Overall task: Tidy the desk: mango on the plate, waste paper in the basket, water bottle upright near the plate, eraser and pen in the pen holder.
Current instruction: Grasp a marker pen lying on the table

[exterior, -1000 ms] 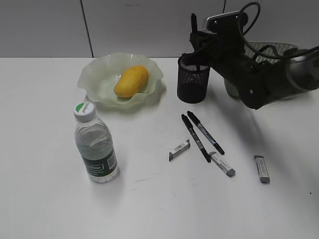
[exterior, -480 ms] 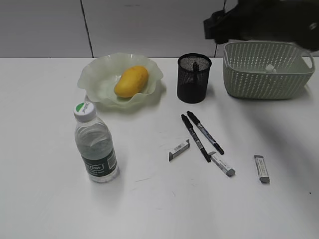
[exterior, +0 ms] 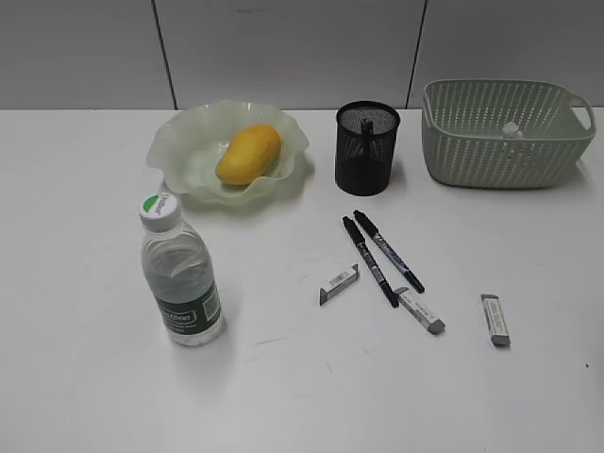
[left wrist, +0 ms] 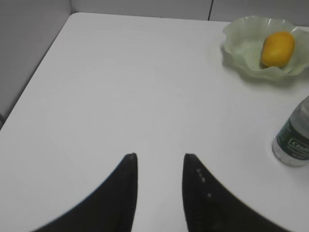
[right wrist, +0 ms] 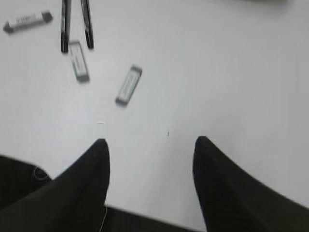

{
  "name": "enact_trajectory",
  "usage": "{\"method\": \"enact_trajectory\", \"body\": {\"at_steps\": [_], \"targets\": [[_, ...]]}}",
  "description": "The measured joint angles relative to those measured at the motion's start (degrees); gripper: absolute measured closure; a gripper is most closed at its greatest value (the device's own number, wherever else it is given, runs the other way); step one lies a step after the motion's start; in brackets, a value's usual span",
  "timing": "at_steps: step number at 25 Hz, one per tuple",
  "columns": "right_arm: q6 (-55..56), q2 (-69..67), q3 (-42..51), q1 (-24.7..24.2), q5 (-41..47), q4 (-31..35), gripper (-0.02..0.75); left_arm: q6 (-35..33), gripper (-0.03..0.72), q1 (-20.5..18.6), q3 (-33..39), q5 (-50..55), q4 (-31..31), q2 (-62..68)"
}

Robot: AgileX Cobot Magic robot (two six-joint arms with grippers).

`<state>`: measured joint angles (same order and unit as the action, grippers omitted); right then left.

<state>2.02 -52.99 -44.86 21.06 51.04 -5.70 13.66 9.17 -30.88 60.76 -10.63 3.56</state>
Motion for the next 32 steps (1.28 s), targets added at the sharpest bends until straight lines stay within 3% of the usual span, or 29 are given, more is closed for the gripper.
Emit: {"method": "enact_trajectory", "body": {"at_steps": [3,7,12,15,18,20,24,27,29,32], "targets": [[0.6,13.7,6.7,0.0,6.4,0.3,0.301,-5.8,0.452,0.0,-0.9,-3.0,0.8,4.8],[1.0,29.8,13.3,0.0,7.7,0.4,0.302,-10.0,0.452,0.0,-5.1,-12.8,3.0,15.0],[1.2,42.7,15.4,0.0,8.3,0.4,0.329,-21.9,0.452,1.9,-15.7,-24.7,13.4,33.2],[1.3,46.1,15.6,0.0,8.3,0.4,0.367,-25.1,0.452,6.5,-25.8,-26.1,17.7,49.1],[1.3,46.9,15.6,0.0,8.4,0.4,0.386,-25.8,0.452,17.3,-36.8,-26.2,16.0,64.5],[1.3,46.9,15.6,0.0,8.4,0.4,0.390,-22.3,0.452,25.8,-43.6,-26.2,11.9,74.0],[1.3,46.9,15.6,0.0,8.4,0.4,0.393,-12.7,0.415,36.2,-59.4,-22.9,6.8,94.5],[1.3,46.9,15.6,0.0,8.4,0.4,0.396,-9.3,0.288,38.8,-70.3,-16.8,8.4,107.9],[1.3,46.9,15.6,0.0,8.4,0.4,0.401,-3.2,0.214,38.9,-76.2,-13.3,9.0,115.4],[1.3,46.9,15.6,0.0,8.4,0.4,0.410,6.9,0.186,38.7,-81.0,-11.0,7.7,122.6]]}}
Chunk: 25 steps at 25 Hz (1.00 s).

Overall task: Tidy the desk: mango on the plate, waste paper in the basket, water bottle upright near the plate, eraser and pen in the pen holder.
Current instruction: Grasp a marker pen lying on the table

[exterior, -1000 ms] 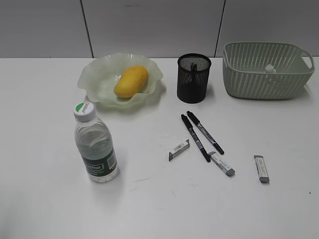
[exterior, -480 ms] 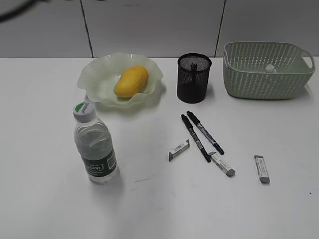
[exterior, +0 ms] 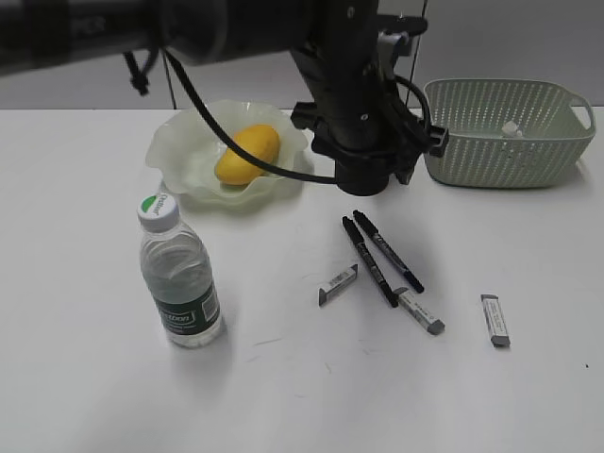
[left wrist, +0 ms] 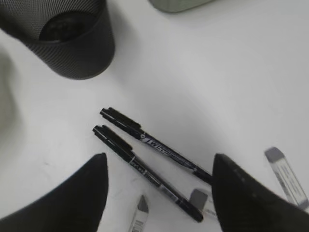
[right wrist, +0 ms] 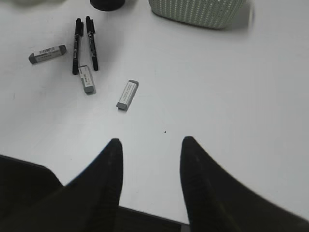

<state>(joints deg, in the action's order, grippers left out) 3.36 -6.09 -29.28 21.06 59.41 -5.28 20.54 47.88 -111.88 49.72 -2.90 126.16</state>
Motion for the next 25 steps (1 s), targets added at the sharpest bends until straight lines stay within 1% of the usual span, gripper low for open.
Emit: {"method": "enact_trajectory", "body": {"at_steps": [2,4,6,9,12,25], "targets": [[0.0,0.0,0.0,0.0,0.0,0.0,0.412,6.6,0.204,-0.1,-1.2,0.1,-2.6,2.8],[0.0,0.0,0.0,0.0,0.0,0.0,0.413,11.4,0.235,-0.1,-1.5,0.0,-5.7,4.9],[0.0,0.0,0.0,0.0,0.0,0.0,0.414,14.9,0.260,-0.1,-1.8,-0.2,-7.7,6.6],[0.0,0.0,0.0,0.0,0.0,0.0,0.415,19.4,0.274,-0.1,-1.8,-0.5,-8.8,8.9],[0.0,0.0,0.0,0.0,0.0,0.0,0.416,21.0,0.283,-0.1,-1.8,-0.6,-9.0,10.9],[0.0,0.0,0.0,0.0,0.0,0.0,0.419,21.8,0.338,-0.1,-1.8,-2.9,-10.3,14.7]]}}
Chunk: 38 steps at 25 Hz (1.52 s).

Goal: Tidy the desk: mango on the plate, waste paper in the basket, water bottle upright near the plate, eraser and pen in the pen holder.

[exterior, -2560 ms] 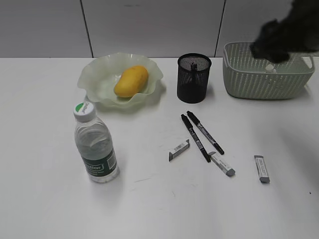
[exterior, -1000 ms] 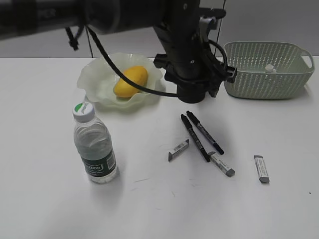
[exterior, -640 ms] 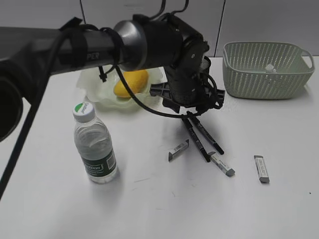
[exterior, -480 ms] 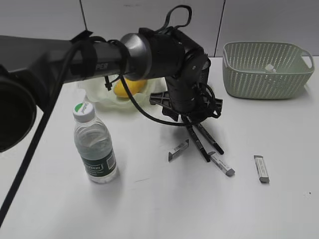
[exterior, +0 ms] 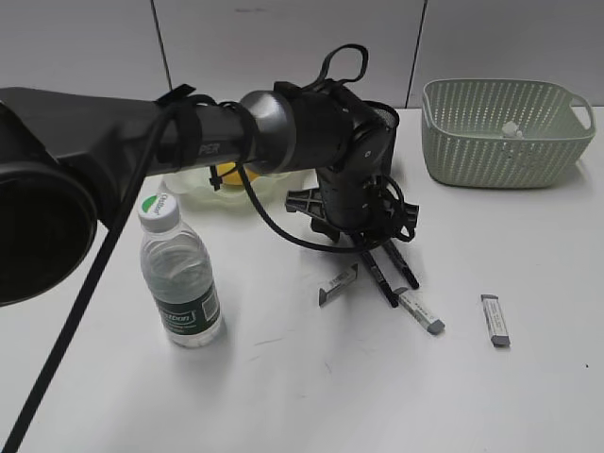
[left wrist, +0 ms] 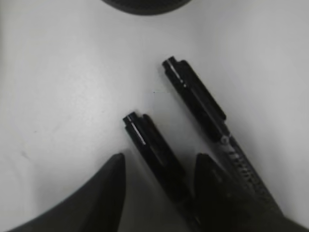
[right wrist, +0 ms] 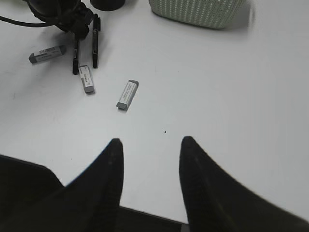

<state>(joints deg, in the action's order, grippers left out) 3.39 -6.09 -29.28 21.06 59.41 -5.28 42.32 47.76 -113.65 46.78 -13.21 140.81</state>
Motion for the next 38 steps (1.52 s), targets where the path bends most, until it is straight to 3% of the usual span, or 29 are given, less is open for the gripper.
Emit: {"method": "enact_trajectory", "body": {"at_steps": [5,10,18,23,25,30,32,38], "targets": [[0.0,0.0,0.0,0.0,0.0,0.0,0.419,0.1,0.391,0.0,-0.1,-0.1,-0.5,0.2],[0.0,0.0,0.0,0.0,0.0,0.0,0.419,0.2,0.579,0.0,-0.2,-0.8,-0.8,0.2],[0.0,0.0,0.0,0.0,0.0,0.0,0.419,0.4,0.609,0.0,-0.1,-5.7,2.6,-3.3],[0.0,0.0,0.0,0.0,0.0,0.0,0.419,0.3,0.609,0.5,-0.1,-17.6,3.9,-9.7],[0.0,0.0,0.0,0.0,0.0,0.0,0.419,-0.5,0.609,0.7,-0.1,-26.2,-0.5,-12.0],[0.0,0.0,0.0,0.0,0.0,0.0,0.430,-1.0,0.609,-0.8,-0.2,-48.1,-27.2,-12.5],[0.0,0.0,0.0,0.0,0.0,0.0,0.436,-1.1,0.609,-2.1,-0.2,-52.7,-33.2,-11.0],[0.0,0.0,0.0,0.0,0.0,0.0,0.447,-1.1,0.609,-7.5,0.0,-56.6,-36.9,-6.0]]}}
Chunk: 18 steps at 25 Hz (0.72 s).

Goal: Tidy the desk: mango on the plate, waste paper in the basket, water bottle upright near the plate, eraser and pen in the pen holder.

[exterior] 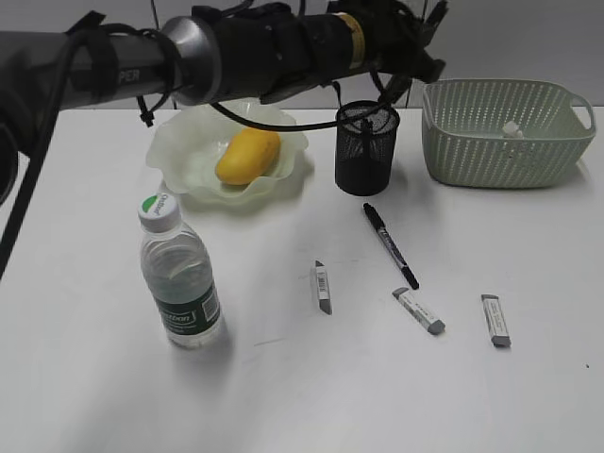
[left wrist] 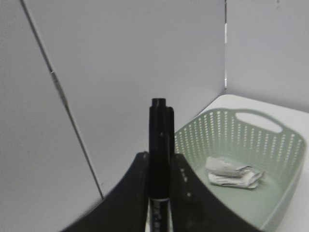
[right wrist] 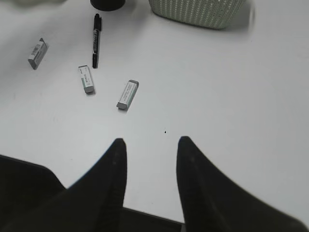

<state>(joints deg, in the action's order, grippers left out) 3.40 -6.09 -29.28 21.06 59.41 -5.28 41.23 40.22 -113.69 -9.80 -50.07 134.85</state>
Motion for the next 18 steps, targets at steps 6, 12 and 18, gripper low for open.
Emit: {"method": "enact_trajectory", "body": {"at_steps": [6,12,18], "targets": [[0.0,0.0,0.0,0.0,0.0,0.0,0.450,0.0,0.609,-4.0,0.0,-5.6,0.1,2.9],[0.0,0.0,0.0,0.0,0.0,0.0,0.463,0.0,0.580,-5.1,0.0,-9.5,0.0,6.0],[0.0,0.0,0.0,0.0,0.0,0.0,0.470,0.0,0.423,-5.1,0.0,-9.5,0.0,6.6]]}}
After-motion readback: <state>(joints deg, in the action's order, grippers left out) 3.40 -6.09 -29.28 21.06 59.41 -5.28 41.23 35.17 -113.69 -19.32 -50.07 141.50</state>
